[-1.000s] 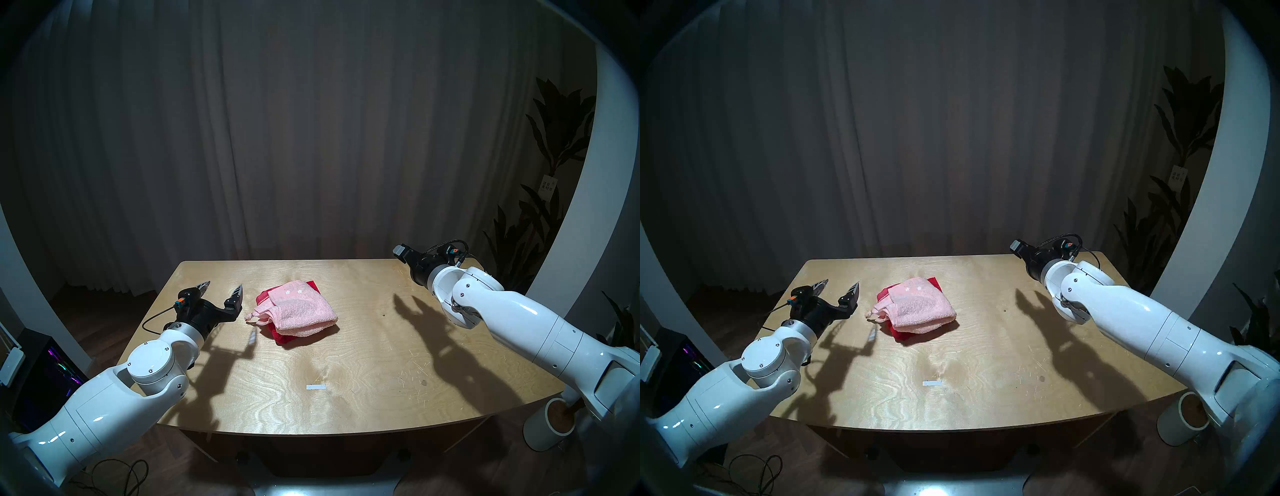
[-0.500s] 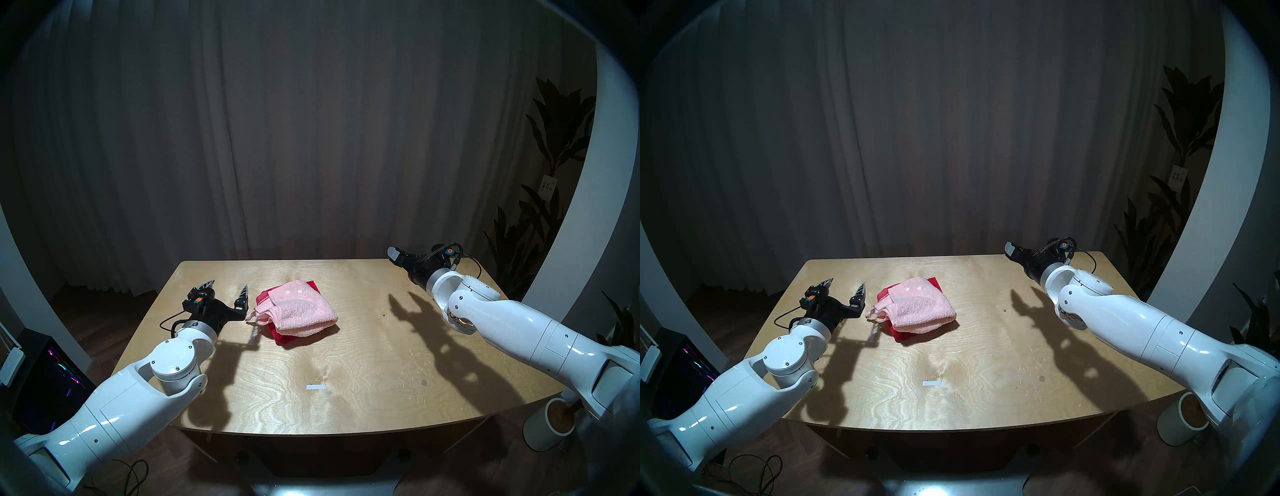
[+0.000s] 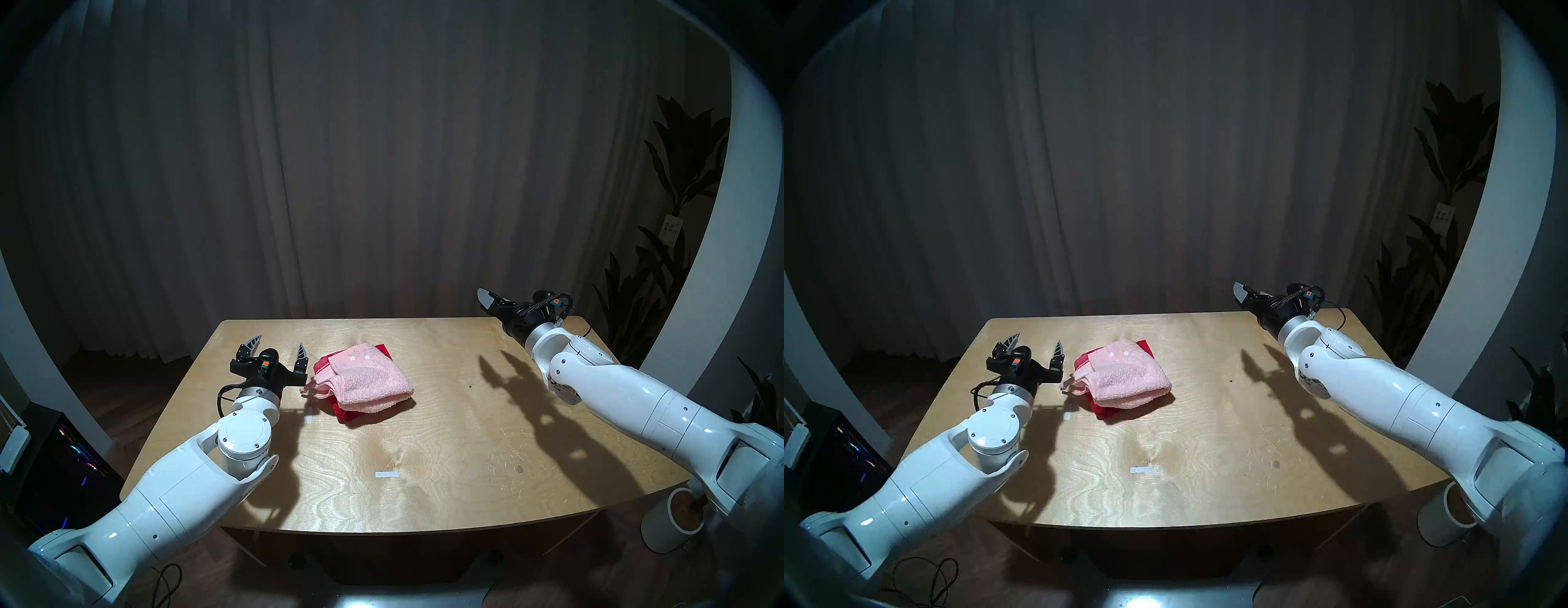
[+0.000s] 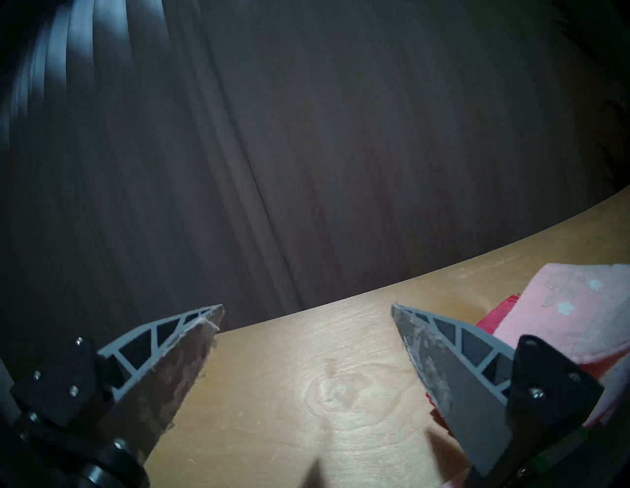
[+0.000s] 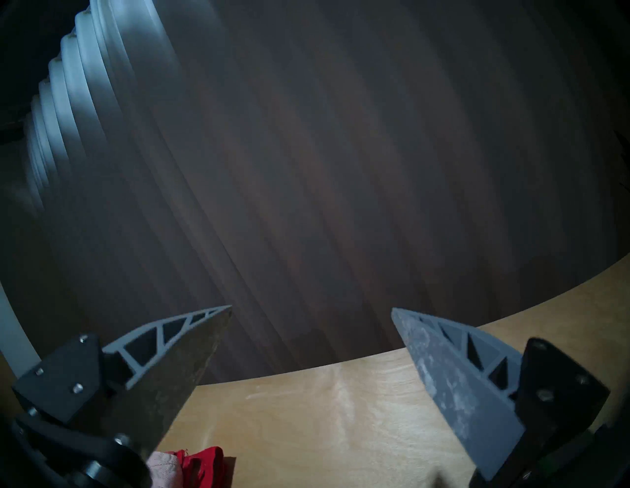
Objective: Fold each towel twice and stack them on table
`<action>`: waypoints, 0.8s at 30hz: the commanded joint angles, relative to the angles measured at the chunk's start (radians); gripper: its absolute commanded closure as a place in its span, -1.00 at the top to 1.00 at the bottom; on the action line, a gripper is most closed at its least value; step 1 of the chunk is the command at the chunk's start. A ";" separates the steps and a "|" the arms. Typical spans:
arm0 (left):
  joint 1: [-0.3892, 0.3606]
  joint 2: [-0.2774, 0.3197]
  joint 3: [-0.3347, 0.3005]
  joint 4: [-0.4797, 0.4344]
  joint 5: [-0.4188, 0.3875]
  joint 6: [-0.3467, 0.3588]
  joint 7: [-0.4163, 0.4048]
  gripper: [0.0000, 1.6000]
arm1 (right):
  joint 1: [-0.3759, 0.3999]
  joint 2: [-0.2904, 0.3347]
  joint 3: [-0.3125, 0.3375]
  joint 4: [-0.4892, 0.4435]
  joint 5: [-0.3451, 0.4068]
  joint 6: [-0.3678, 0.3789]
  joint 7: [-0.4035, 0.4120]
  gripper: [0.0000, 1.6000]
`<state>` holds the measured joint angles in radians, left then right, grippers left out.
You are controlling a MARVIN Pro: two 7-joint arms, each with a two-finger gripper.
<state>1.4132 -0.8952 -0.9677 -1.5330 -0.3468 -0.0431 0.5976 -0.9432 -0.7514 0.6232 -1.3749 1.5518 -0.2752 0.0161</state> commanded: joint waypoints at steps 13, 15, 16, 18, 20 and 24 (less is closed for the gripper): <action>-0.041 0.060 0.011 -0.071 0.058 -0.029 -0.048 1.00 | -0.030 0.059 0.013 -0.028 -0.040 -0.098 0.005 1.00; -0.038 0.077 0.009 -0.086 0.047 -0.008 -0.074 1.00 | -0.025 0.061 0.011 -0.024 -0.052 -0.090 0.006 1.00; -0.035 0.080 0.003 -0.094 0.025 -0.001 -0.092 1.00 | -0.020 0.062 0.008 -0.022 -0.060 -0.082 -0.001 1.00; -0.034 0.088 -0.004 -0.103 -0.001 0.006 -0.119 1.00 | -0.014 0.059 0.007 -0.019 -0.063 -0.069 -0.006 1.00; -0.040 0.089 -0.006 -0.098 -0.018 0.018 -0.140 1.00 | -0.009 0.051 0.005 -0.013 -0.072 -0.070 -0.013 1.00; -0.054 0.058 -0.018 -0.082 -0.058 0.040 -0.145 1.00 | -0.018 0.029 0.022 -0.029 -0.013 -0.047 -0.065 1.00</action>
<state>1.3895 -0.8331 -0.9574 -1.6044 -0.3544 -0.0266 0.4772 -0.9844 -0.7019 0.6219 -1.3856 1.4932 -0.3518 0.0072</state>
